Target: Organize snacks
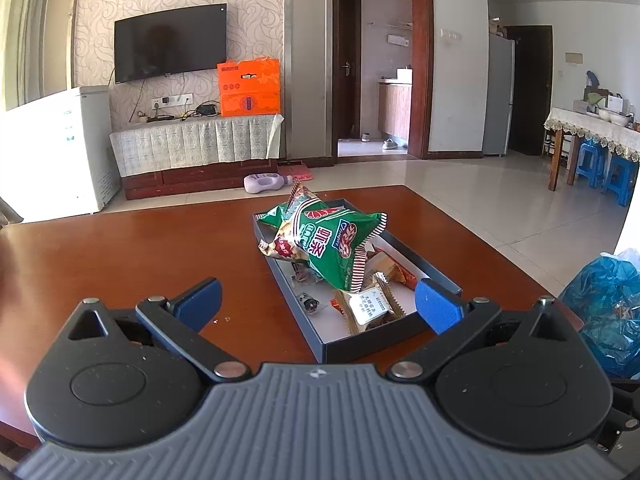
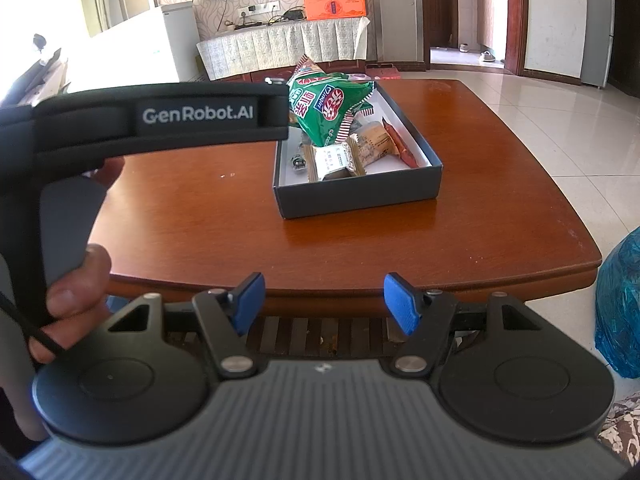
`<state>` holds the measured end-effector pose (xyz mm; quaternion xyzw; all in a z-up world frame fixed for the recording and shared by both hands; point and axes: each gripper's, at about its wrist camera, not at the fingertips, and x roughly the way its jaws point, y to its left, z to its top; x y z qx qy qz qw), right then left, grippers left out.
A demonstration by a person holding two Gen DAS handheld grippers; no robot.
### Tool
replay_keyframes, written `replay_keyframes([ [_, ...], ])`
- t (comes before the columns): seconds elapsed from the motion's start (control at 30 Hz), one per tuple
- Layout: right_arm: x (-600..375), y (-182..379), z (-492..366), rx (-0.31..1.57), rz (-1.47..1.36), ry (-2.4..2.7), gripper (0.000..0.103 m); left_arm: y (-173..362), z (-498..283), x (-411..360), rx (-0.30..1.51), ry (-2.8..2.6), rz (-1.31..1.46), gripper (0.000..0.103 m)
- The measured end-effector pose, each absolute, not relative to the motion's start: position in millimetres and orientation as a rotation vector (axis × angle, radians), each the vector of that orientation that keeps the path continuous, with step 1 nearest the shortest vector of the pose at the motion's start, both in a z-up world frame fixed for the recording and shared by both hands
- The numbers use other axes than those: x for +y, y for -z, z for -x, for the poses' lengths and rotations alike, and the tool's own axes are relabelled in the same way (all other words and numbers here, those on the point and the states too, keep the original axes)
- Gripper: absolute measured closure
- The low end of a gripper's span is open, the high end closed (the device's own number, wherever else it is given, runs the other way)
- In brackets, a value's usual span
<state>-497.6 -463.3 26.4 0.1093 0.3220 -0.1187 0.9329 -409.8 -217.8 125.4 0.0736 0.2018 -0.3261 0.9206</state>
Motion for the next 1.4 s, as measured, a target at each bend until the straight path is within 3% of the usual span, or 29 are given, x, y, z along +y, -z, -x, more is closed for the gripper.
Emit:
replay_keyframes([
  [1.4,-464.2,-28.3,504.9,0.65,-0.211,0.253,0.034,-122.2,409.4,-221.4,0.421,0.684,-0.161,0.0],
])
